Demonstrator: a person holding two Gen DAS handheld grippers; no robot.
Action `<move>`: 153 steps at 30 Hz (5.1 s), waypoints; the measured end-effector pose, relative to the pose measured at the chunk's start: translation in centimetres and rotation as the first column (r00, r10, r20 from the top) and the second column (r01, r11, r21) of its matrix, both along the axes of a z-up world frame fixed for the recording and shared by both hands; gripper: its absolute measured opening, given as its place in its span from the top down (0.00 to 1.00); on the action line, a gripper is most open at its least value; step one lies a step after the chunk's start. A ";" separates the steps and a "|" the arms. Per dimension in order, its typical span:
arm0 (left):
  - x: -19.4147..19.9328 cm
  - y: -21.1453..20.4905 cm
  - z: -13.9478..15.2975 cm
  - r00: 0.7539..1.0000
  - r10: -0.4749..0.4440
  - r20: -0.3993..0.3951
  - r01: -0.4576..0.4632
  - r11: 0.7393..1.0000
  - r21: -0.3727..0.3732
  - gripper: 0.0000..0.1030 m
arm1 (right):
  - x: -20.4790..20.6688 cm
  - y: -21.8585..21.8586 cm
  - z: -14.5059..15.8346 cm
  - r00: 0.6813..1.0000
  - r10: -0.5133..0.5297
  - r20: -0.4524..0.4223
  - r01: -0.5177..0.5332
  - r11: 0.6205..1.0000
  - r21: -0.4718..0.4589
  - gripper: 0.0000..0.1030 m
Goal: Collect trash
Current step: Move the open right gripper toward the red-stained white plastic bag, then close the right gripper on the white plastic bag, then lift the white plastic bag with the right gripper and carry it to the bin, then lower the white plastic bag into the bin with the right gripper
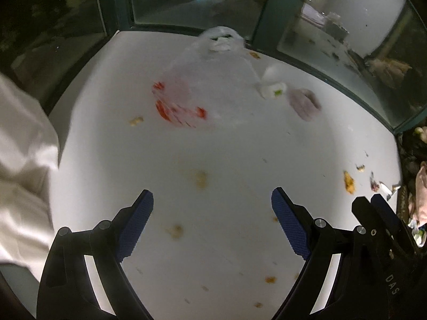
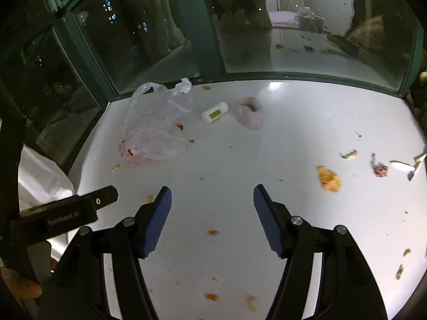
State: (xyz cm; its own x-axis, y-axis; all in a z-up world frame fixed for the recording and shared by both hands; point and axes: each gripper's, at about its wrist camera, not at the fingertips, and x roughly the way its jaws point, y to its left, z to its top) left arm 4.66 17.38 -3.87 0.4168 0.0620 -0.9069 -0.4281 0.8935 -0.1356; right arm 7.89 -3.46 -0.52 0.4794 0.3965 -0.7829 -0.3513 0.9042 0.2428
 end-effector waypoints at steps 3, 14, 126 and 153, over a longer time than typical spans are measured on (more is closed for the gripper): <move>1.7 3.2 -0.9 1.000 -0.029 0.001 0.029 0.999 -0.024 0.15 | 1.2 3.0 -0.7 1.000 0.005 -0.014 -0.005 1.000 -0.001 0.40; 9.1 11.3 -4.2 0.996 -0.083 -0.018 0.082 0.996 -0.033 0.15 | 6.5 10.2 -3.3 0.997 0.013 -0.074 -0.010 0.999 0.050 0.40; -22.9 -59.7 1.1 -0.055 -0.997 0.055 0.993 -0.060 -0.101 0.90 | -36.8 -45.3 -0.2 0.447 -0.875 -0.188 0.893 0.424 0.151 0.89; -33.1 -84.9 -4.4 -0.239 -0.962 -0.133 0.966 -0.220 -0.139 0.72 | -47.5 -64.5 -4.7 0.246 -0.914 -0.322 0.969 0.219 0.118 0.89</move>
State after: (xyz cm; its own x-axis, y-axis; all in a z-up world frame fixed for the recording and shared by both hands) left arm -28.40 -67.50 -8.25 -0.1339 -0.2677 -0.9542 0.9507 0.2370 -0.1999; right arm -39.64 -67.92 -5.18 0.5312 -0.0841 -0.8431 0.7803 0.4362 0.4482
